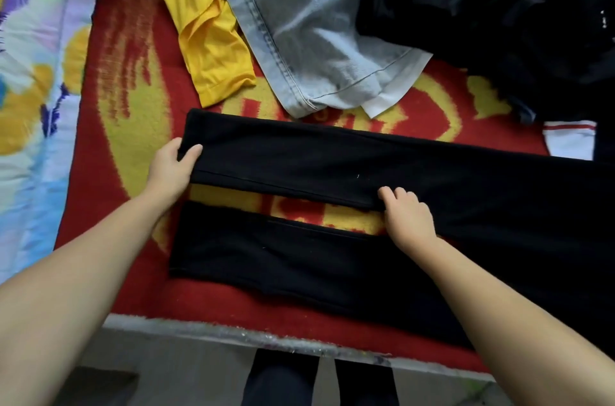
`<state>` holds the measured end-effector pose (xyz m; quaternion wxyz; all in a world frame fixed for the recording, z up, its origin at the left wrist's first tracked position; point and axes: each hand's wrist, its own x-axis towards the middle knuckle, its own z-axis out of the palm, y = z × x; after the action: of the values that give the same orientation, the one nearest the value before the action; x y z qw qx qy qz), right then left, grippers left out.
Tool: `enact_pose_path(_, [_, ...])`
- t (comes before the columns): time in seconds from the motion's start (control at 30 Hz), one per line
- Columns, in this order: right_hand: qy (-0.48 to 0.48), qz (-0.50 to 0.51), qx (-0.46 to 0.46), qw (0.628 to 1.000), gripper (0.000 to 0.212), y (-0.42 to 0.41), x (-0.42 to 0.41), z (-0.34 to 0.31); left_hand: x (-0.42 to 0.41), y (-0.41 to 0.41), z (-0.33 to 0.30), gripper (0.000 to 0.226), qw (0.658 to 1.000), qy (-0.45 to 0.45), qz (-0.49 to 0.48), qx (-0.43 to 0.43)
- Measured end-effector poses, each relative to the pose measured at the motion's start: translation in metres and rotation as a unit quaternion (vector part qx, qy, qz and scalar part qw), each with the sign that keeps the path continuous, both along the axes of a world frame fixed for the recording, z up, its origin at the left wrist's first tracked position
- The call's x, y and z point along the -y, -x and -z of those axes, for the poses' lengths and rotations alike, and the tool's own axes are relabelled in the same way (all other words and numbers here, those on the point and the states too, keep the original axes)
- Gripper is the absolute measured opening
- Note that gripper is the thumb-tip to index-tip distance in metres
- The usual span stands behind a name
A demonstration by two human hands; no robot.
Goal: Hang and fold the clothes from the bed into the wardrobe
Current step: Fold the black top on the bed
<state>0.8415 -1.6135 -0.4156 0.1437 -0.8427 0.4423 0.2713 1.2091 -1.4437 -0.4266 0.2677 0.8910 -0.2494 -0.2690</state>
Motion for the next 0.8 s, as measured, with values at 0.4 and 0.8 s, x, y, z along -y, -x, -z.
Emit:
enact_pose_path(0.4, [-0.014, -0.028, 0.139, 0.99, 0.039, 0.016, -0.012, -0.026, -0.04, 0.05, -0.002, 0.052, 0.984, -0.151, -0.022, 0.092])
enact_pose_path(0.8, [0.062, 0.001, -0.079, 0.995, 0.027, 0.008, 0.112, -0.025, 0.091, 0.012, -0.026, 0.028, 0.818, -0.238, 0.454, 0.261])
